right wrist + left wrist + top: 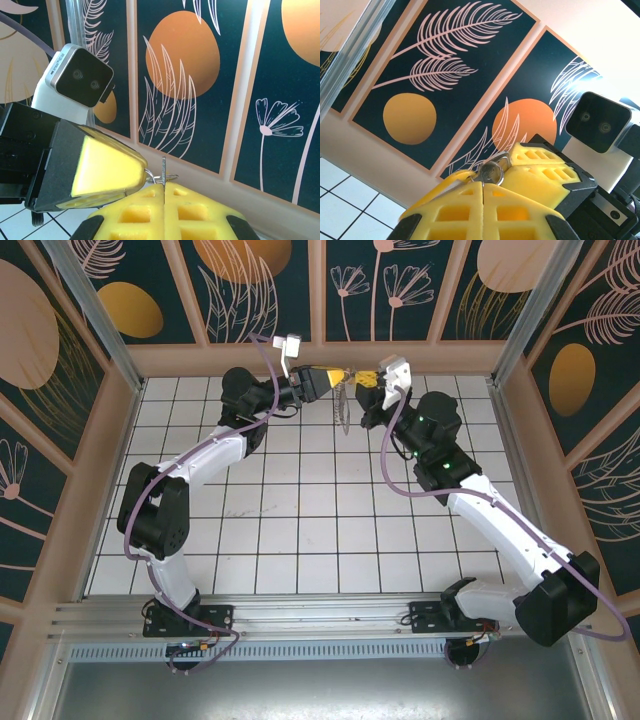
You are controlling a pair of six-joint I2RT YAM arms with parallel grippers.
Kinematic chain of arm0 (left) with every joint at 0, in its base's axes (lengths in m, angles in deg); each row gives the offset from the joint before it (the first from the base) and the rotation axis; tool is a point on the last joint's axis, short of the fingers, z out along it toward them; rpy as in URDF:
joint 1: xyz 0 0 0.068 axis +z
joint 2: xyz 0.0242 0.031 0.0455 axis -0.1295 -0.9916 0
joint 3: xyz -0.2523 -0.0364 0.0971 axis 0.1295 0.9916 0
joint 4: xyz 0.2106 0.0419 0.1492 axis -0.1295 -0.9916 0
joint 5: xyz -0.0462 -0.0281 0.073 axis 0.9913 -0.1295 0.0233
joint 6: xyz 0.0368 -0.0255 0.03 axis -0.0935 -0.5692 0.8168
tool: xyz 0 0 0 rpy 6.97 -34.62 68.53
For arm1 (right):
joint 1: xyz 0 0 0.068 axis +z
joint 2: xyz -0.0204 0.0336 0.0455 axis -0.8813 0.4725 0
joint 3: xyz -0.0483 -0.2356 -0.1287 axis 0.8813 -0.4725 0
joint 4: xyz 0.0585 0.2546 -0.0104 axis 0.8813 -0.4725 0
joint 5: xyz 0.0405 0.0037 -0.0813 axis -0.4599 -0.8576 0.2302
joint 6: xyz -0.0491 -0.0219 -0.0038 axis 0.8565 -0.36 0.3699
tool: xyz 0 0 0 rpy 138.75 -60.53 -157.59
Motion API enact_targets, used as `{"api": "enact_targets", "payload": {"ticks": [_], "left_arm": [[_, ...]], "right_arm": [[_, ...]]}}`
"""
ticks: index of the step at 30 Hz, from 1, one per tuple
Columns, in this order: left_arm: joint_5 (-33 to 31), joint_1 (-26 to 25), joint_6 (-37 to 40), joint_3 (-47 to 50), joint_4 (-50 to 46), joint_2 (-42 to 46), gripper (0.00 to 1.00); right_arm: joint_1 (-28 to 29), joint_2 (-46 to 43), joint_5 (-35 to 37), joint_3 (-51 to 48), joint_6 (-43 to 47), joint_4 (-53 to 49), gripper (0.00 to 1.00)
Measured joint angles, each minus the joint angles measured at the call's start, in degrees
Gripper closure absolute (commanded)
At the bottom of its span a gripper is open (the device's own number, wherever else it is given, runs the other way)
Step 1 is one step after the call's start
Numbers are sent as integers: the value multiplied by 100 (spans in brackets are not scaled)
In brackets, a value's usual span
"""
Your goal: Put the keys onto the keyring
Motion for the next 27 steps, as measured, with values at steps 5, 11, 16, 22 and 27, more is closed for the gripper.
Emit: {"api": "enact_targets", "payload": {"ticks": [5,11,16,22,27], "left_arm": [[0,0,0,0,-39,0,100],[0,0,4,0,-61,0,100],[0,0,28,0,-63,0,100],[2,-13,44,0,-81,0,100],[2,-28,44,0,-94,0,100]], "right_arm": [[-2,-28,9,-216,-24,-4,100],[-2,-166,76,-487,-28,-4,100],[0,-286,162,-590,-46,-4,100],[-92,-358,151,-564,-44,-4,100],[-114,-358,92,-378,-44,-22,100]]}}
